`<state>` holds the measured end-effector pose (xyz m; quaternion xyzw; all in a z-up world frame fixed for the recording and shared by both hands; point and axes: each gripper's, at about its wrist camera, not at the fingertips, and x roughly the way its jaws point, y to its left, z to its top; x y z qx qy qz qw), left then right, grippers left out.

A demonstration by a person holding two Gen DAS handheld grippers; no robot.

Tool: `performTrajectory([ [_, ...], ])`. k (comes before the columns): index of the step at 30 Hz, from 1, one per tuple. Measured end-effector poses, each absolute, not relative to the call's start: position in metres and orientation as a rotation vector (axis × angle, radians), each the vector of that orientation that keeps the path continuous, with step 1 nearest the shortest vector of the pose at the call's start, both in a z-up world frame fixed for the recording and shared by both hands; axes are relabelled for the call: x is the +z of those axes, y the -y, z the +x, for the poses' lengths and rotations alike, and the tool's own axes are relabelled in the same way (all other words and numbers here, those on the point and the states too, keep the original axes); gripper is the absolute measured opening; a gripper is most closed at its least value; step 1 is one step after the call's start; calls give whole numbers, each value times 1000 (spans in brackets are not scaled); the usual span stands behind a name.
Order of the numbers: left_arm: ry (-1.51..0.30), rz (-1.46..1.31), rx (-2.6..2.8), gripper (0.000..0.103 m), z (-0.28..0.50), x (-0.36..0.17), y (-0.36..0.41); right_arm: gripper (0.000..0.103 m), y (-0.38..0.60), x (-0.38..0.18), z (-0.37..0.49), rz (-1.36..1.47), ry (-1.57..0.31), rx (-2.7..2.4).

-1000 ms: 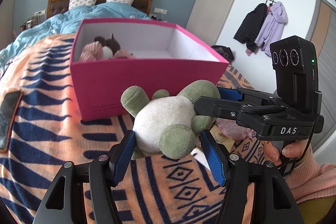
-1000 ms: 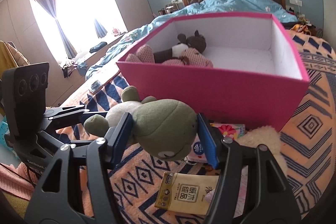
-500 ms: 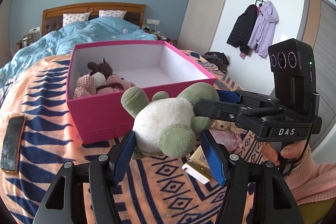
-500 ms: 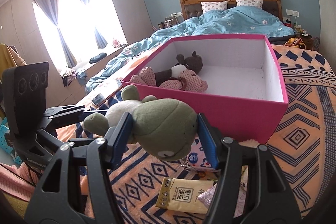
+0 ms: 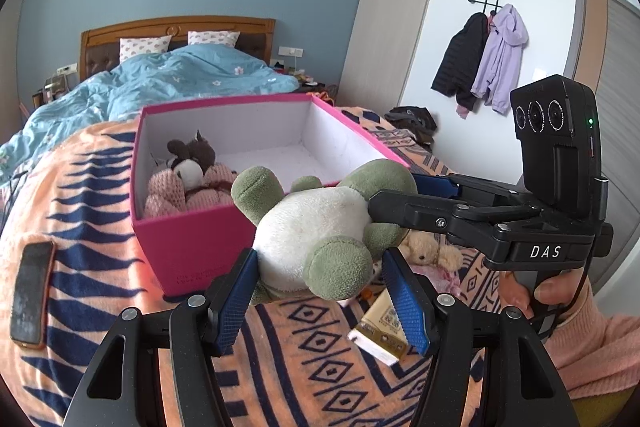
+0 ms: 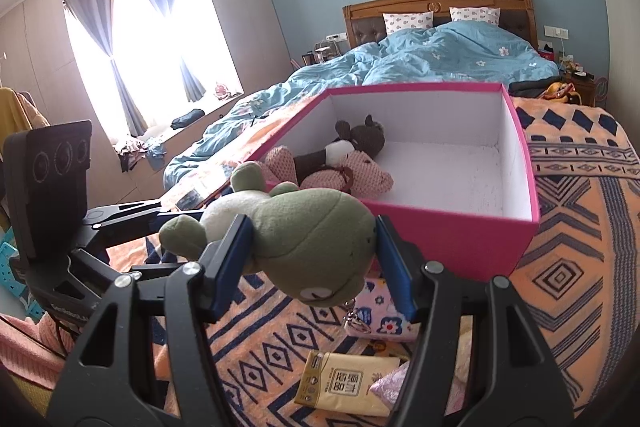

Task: Organize objects
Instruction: 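Carry the green frog with the left tool over the box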

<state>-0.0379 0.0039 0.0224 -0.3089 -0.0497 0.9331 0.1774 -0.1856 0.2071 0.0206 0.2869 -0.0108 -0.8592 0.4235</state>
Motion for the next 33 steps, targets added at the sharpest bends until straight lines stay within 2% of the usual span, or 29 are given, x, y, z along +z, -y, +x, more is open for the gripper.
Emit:
performTrajectory([
  [25,76,-814,2780,65,-110,69,26,65,-168,75,-266,629,34,-2138],
  [33,116,-884,2793,65,-140,59,42,65,-146,72,-291,671,12,-2139],
])
